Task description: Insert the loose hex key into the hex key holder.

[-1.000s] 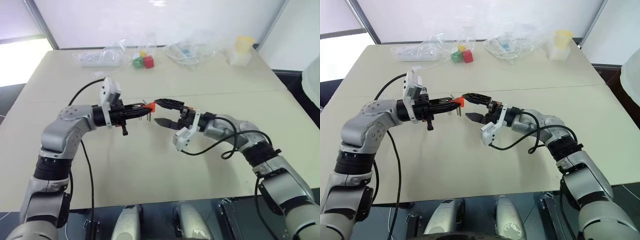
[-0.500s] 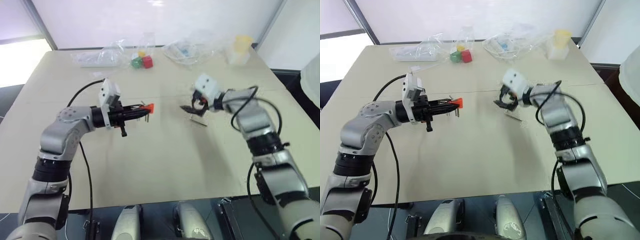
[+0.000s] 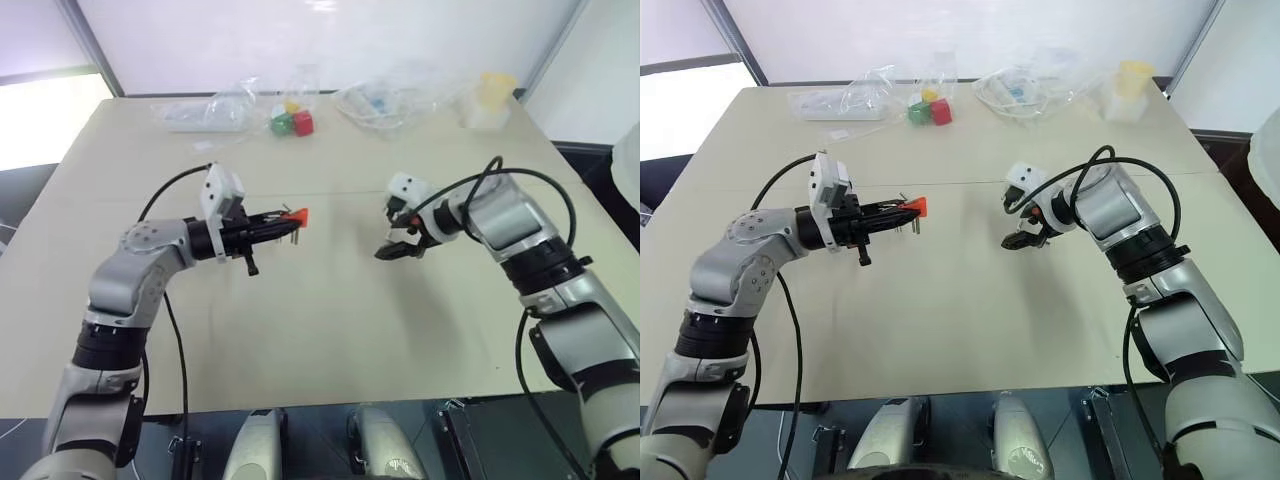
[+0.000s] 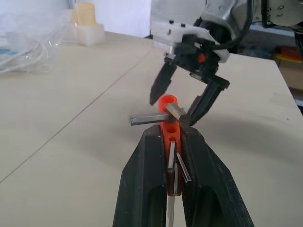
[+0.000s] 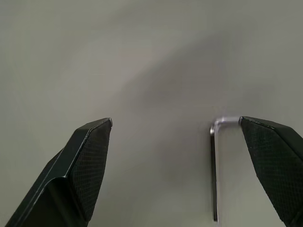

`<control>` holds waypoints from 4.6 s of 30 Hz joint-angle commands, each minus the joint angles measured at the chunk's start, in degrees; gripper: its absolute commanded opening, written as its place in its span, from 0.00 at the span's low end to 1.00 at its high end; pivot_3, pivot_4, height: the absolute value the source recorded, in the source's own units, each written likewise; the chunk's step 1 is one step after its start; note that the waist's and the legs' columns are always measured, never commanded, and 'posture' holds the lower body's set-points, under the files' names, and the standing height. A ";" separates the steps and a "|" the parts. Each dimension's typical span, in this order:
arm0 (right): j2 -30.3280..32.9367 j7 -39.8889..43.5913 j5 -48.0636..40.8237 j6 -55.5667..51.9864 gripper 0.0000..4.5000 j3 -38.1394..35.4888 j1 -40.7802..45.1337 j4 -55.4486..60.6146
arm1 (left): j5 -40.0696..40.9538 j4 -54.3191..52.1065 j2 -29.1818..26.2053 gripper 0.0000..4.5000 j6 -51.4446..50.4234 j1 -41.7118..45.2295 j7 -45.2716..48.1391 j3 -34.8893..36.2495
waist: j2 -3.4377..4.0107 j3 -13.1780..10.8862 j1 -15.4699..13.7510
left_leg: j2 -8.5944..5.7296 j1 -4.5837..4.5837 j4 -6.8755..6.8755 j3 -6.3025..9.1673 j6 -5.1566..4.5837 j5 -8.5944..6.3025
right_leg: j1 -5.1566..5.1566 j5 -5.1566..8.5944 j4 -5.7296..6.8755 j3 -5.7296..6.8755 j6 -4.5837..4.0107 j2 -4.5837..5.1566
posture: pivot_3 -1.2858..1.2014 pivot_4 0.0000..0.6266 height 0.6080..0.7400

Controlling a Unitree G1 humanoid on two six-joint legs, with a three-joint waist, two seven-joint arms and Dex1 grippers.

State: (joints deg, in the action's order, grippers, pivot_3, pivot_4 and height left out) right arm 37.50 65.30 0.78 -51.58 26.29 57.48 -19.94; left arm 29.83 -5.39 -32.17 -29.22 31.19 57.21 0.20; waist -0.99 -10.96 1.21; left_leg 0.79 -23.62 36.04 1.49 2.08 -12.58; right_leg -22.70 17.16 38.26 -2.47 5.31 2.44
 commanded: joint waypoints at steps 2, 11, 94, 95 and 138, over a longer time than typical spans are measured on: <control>0.07 -0.22 1.17 2.72 0.99 -0.36 0.79 -2.49 | 0.10 -3.14 -0.04 0.00 1.22 -0.30 -0.57 0.61 | 0.00 0.00 -0.04 | 0.01 0.00 -0.01 0.00 0.00 0.00 | 0.00 0.00 0.00 0.00 0.00 0.00 | 0.52 0.24 1.00; -2.52 -1.12 2.74 3.27 0.99 0.21 0.27 -8.18 | -0.30 -3.41 -0.25 0.00 1.32 -0.48 -0.51 0.54 | -0.02 0.01 -0.08 | 0.00 0.00 0.01 0.01 0.00 0.00 | 0.01 0.00 0.00 0.00 0.00 0.00 | 0.52 0.24 1.00; -37.21 -37.68 -21.34 41.63 0.01 -22.58 -19.61 24.90 | -0.13 0.32 5.58 0.00 -0.29 6.49 -10.82 3.01 | 0.08 -0.04 1.05 | 0.06 -0.56 0.07 0.09 0.01 0.00 | -0.52 -0.03 0.15 0.03 0.06 -0.01 | 0.52 0.24 1.00; -37.10 -37.71 -21.36 41.69 0.01 -22.72 -19.53 24.82 | -0.04 0.15 5.52 0.00 -0.31 6.38 -10.89 2.98 | 0.08 -0.04 1.05 | 0.06 -0.56 0.07 0.09 0.01 0.00 | -0.52 -0.03 0.15 0.03 0.06 -0.01 | 0.52 0.24 1.00; -37.07 -37.99 -21.65 42.09 0.01 -22.55 -18.26 23.69 | 0.70 -0.46 5.74 0.00 -0.20 6.52 -11.71 3.06 | 0.08 -0.04 1.04 | 0.05 -0.56 0.07 0.09 0.01 0.00 | -0.52 -0.03 0.15 0.02 0.06 -0.01 | 0.52 0.24 1.00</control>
State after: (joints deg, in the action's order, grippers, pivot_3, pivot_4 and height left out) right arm 0.57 27.33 -20.51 -10.31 4.07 38.65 1.96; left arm 29.41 -3.52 -26.35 -29.93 36.75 45.69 1.44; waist -0.91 -11.00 2.26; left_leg 0.85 -24.18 36.10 1.59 2.09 -12.58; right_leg -23.22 17.13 38.41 -2.44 5.36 2.43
